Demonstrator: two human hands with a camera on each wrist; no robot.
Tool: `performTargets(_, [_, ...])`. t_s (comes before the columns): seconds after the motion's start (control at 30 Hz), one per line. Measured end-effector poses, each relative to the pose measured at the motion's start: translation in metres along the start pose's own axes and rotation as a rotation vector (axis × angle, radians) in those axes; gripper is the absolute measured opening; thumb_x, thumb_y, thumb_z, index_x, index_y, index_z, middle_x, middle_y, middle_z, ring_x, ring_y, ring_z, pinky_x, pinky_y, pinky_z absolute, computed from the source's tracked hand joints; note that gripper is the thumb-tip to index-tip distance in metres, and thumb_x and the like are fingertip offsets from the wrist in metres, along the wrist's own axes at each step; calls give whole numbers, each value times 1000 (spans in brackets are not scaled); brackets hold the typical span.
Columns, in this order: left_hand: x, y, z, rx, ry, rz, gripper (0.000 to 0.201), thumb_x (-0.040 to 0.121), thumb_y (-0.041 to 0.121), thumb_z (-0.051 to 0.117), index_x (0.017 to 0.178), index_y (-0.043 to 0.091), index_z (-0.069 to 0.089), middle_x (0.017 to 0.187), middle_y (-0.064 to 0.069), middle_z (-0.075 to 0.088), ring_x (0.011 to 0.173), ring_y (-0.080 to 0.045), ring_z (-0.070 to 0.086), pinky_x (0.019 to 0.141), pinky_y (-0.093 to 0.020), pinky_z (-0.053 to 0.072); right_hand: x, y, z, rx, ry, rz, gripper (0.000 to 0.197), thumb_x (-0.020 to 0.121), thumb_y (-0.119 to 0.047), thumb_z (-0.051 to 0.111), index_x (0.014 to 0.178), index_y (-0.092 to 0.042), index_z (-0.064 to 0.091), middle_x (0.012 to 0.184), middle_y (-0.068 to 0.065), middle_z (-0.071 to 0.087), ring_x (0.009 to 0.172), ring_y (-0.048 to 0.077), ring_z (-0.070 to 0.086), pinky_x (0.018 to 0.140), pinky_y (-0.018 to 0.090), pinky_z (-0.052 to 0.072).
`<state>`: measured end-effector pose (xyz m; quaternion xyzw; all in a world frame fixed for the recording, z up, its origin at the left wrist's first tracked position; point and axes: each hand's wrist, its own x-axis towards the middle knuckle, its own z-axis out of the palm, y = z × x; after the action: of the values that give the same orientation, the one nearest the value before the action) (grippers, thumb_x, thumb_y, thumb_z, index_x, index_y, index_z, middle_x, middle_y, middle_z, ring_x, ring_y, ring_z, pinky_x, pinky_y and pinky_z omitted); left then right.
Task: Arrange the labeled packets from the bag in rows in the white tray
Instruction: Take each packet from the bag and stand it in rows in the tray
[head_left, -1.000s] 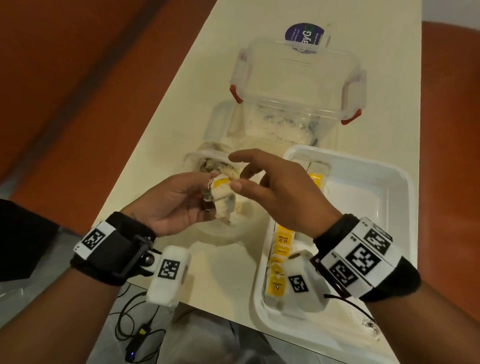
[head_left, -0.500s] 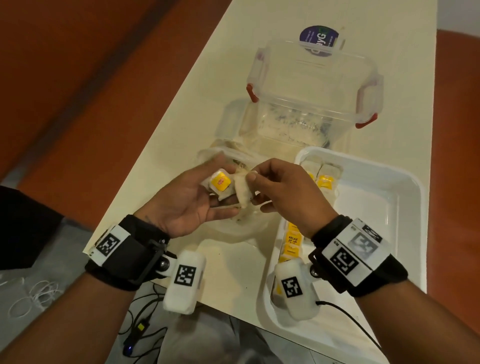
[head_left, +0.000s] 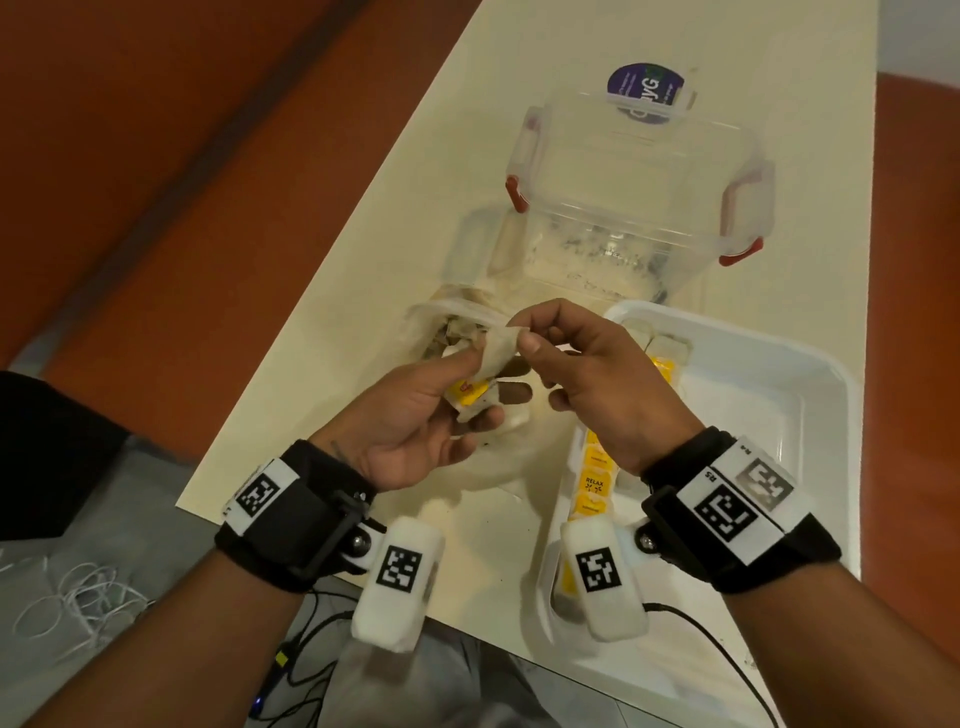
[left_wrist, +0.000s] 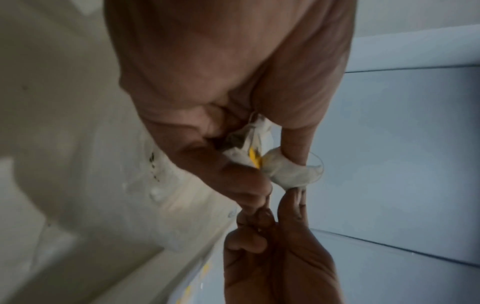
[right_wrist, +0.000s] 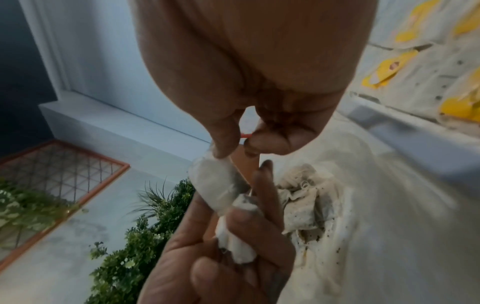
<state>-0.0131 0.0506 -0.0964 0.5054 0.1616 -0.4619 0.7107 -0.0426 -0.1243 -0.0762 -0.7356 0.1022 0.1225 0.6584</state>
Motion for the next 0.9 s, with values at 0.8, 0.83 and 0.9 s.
performTargets(0.8, [-2,-14,27,135,67,256,17,74,36,73,89,32,66,79,8,64,64,-9,53,51,-23,41,-21,-4,-30,-34,104,9,7,92,-19,70,97,-17,74,82,2,74,72,12,65,64,25,52])
performTargets(0.83, [-2,-15,29,152,62,263,16,75,35,73,88,32,65,79,8,64,65,-9,53,52,-23,40,-23,-4,-32,-51,100,9,7,91,-20,70,97,-17,74,85,4,75,74,14,67,64,26,52])
performTargets(0.9, [-3,-16,33,179,55,273,12,75,35,73,84,33,67,77,9,64,65,-8,52,53,-24,39,-26,-3,-34,-102,92,9,8,90,-21,72,97,-17,72,89,8,76,79,21,70,66,27,54])
